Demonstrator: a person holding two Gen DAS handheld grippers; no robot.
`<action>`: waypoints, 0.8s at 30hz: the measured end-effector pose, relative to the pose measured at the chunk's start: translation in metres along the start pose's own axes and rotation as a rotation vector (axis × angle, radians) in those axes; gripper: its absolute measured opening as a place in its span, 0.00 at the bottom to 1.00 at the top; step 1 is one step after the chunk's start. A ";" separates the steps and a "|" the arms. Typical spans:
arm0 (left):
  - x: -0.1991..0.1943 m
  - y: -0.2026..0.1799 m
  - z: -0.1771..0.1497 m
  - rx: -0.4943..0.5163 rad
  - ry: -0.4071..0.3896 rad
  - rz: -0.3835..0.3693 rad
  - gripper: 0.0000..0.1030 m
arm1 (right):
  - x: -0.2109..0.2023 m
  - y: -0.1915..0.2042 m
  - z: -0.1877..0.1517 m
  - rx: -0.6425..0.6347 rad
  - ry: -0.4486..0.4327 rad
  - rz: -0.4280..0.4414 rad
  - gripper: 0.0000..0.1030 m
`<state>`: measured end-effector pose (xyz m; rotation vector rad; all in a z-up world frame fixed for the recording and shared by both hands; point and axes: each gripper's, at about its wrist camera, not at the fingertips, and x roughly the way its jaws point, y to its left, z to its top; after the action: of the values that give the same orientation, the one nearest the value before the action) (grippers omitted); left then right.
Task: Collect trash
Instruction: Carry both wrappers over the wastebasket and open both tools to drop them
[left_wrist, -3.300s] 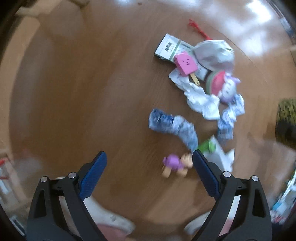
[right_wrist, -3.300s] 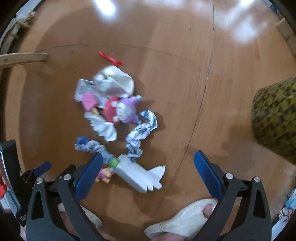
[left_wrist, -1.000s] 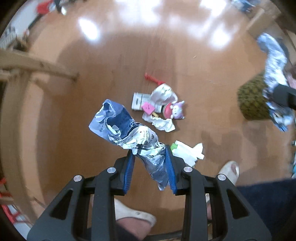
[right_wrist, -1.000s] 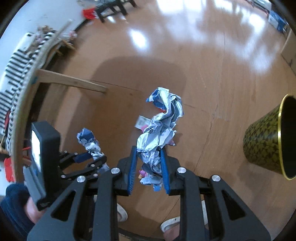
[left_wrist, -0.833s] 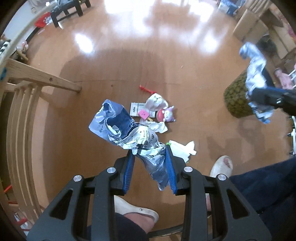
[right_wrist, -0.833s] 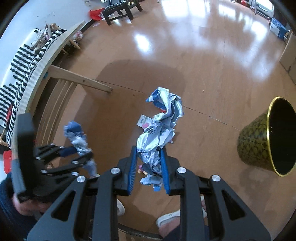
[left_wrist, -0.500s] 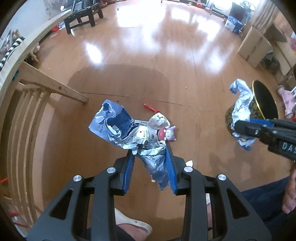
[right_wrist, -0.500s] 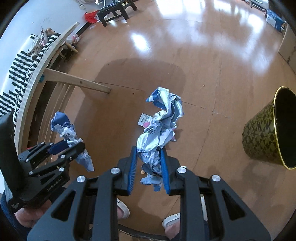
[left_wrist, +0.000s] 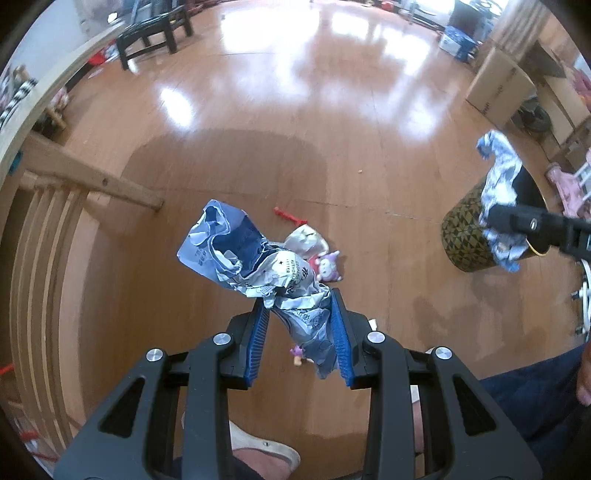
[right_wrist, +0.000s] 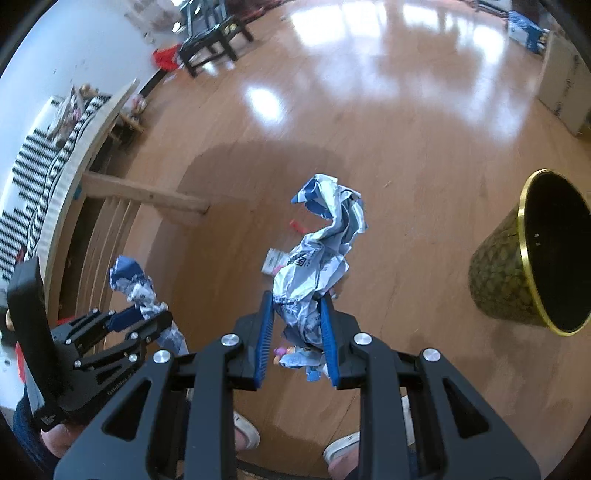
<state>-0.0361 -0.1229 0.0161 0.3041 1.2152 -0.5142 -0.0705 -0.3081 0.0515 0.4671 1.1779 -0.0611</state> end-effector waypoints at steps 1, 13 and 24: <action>0.000 -0.007 0.006 0.010 -0.004 -0.010 0.31 | -0.005 -0.008 0.004 0.019 -0.017 -0.009 0.24; 0.026 -0.184 0.084 0.186 -0.030 -0.232 0.31 | -0.103 -0.175 0.032 0.393 -0.237 -0.150 0.24; 0.075 -0.294 0.124 0.168 0.053 -0.425 0.31 | -0.121 -0.290 0.012 0.646 -0.223 -0.152 0.24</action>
<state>-0.0723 -0.4477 0.0003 0.2014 1.2959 -0.9844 -0.1908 -0.5985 0.0713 0.9095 0.9548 -0.6232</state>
